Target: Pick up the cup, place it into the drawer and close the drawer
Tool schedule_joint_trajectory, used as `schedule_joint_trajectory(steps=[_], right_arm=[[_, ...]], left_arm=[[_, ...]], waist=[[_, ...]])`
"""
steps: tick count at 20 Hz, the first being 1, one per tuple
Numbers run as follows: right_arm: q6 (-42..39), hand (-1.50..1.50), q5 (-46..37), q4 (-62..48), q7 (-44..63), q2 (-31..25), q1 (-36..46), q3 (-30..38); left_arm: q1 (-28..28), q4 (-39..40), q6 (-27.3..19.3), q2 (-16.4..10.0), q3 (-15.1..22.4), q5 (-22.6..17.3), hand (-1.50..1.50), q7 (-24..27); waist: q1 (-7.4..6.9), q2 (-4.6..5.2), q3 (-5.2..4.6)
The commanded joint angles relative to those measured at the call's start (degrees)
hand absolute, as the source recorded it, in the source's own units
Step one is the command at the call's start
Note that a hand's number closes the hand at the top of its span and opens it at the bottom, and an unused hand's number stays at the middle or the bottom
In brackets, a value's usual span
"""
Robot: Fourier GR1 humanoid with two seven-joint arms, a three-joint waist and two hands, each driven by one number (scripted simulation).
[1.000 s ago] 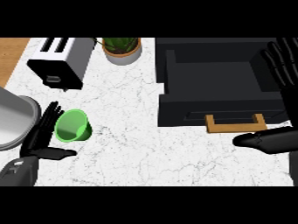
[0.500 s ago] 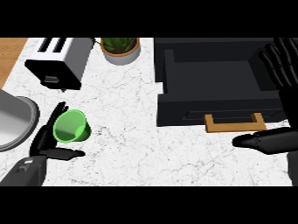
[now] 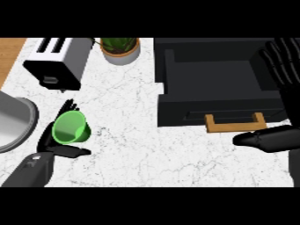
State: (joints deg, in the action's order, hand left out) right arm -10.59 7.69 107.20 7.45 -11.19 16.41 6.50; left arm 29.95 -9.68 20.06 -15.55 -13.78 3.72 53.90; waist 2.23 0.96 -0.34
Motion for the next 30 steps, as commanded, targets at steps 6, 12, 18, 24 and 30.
schedule_joint_trajectory(steps=[6,12,18,24,30], right_arm=[[0.24,-1.5,-0.53,0.96,1.7,-0.53,0.15,-0.18],[-0.27,-1.5,-0.08,0.04,-0.21,-0.4,-0.89,0.61],[-0.54,-1.5,0.93,0.07,1.16,-1.59,0.22,1.94],[-0.41,-1.5,0.55,-2.5,-1.49,-1.8,0.41,3.55],[2.84,-1.5,-2.81,1.22,2.73,0.1,-0.59,0.44]], left_arm=[[-0.63,-4.72,0.55,2.09,0.28,0.32,1.5,12.2],[-1.6,-5.66,-16.26,5.49,-3.0,-0.77,1.5,15.92],[-0.01,-8.29,-18.84,9.15,-9.38,-7.14,1.5,16.78],[4.13,-12.27,-7.96,8.7,-5.24,-5.91,1.5,12.22],[10.5,-23.76,-11.55,11.0,-2.08,-6.7,1.5,-0.95]], waist=[[-0.08,-0.04,-0.02],[-0.2,-0.1,0.08],[-1.14,-0.56,0.17],[-1.55,-0.8,0.29],[-3.04,-1.66,0.42]])
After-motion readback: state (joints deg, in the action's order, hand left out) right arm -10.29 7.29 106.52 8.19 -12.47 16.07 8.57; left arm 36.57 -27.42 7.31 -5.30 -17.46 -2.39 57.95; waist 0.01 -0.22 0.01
